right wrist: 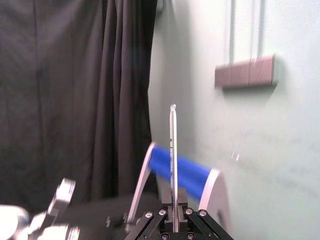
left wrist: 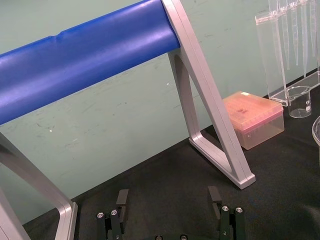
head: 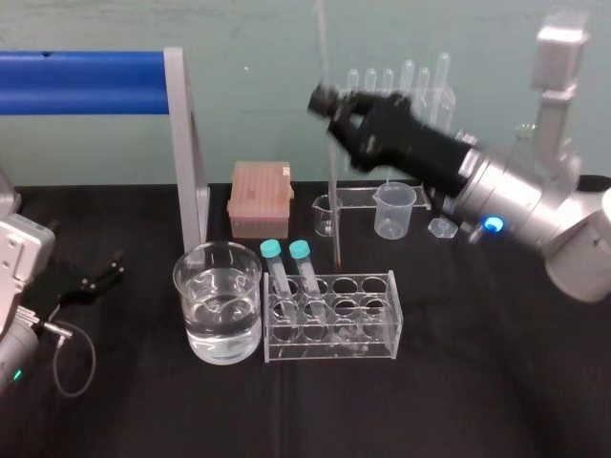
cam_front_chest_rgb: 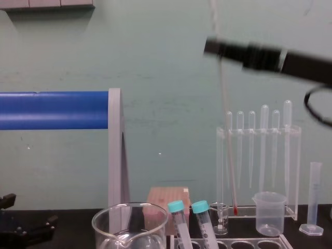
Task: Hold the thermometer with one hand and immerse one end into the beaker, then reinsert it into the test tube rack.
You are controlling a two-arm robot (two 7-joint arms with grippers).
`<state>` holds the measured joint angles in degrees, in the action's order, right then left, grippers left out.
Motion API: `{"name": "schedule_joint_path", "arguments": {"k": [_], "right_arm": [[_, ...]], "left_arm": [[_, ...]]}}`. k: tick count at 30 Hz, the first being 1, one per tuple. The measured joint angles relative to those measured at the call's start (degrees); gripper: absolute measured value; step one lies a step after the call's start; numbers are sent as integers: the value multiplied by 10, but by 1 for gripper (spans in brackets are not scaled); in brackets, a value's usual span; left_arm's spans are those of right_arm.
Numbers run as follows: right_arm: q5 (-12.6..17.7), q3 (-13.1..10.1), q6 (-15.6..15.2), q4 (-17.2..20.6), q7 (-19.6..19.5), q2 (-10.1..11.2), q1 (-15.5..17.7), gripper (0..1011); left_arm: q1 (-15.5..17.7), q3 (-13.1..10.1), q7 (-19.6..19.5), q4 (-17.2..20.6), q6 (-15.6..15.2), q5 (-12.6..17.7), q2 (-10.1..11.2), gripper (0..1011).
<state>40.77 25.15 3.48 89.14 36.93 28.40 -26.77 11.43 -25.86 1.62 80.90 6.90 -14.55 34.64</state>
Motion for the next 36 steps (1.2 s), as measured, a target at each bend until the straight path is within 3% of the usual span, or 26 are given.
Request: {"name": "schedule_joint_path", "arguments": {"k": [4, 9, 19, 20, 24, 30, 36], "right_arm": [[16, -20, 3, 19, -7, 0, -13, 53], [26, -24, 15, 17, -2, -14, -41, 53], [33, 42, 41, -57, 54, -90, -103, 53], [33, 42, 41, -57, 54, -90, -103, 53], [23, 75, 53, -111, 78, -115, -115, 53], [17, 99, 35, -157, 84, -127, -113, 53], [17, 111, 26, -178, 91, -131, -104, 53]], "left_arm": [[0, 0, 0, 0, 0, 0, 0, 1008], [0, 0, 0, 0, 0, 0, 0, 1008], [0, 0, 0, 0, 0, 0, 0, 1008], [0, 0, 0, 0, 0, 0, 0, 1008], [0, 0, 0, 0, 0, 0, 0, 1008], [0, 0, 0, 0, 0, 0, 0, 1008], [0, 0, 0, 0, 0, 0, 0, 1008]]}}
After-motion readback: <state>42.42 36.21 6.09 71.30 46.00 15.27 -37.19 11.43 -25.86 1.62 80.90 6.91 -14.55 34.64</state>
